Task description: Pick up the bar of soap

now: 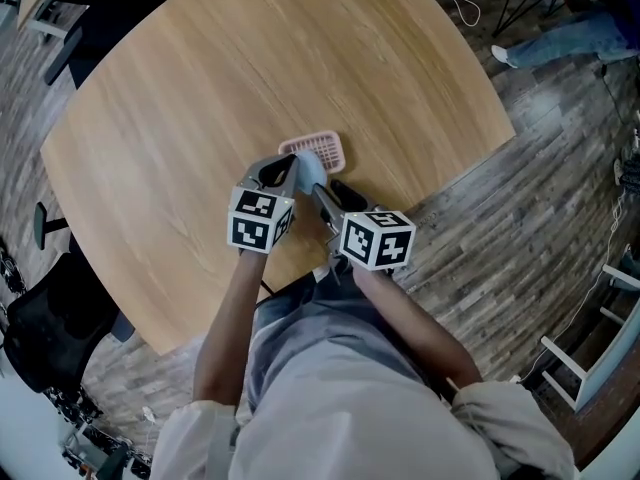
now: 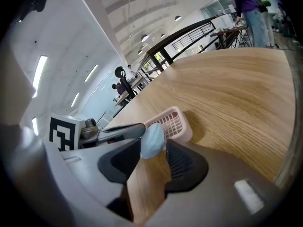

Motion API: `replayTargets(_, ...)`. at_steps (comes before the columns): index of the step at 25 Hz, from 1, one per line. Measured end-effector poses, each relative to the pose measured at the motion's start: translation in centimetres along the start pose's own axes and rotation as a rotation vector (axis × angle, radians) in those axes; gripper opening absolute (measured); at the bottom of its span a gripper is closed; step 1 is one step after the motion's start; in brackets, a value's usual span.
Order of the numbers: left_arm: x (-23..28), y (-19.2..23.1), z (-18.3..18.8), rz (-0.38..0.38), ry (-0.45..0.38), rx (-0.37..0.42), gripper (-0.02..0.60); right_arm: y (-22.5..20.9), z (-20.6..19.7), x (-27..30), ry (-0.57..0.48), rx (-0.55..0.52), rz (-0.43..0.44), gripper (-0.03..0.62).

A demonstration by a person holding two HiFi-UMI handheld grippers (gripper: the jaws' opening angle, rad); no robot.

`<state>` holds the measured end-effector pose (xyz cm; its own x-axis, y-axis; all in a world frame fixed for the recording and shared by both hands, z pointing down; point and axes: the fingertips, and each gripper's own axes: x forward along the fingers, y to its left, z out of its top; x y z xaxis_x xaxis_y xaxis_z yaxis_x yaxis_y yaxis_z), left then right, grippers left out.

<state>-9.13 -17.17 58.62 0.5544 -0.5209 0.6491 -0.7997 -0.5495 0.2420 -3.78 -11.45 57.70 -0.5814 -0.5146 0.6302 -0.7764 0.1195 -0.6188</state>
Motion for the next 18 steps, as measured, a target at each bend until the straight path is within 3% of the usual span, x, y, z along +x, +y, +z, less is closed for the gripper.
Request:
replayTargets(10, 0.1, -0.1, -1.7, -0.012, 0.042, 0.027, 0.0, -0.8, 0.0, 1.5, -0.028, 0.011, -0.045, 0.183)
replayTargets(18, 0.7, -0.8, -1.0, 0.003, 0.03, 0.117, 0.0, -1.2, 0.1, 1.8, -0.034, 0.039, -0.036, 0.19)
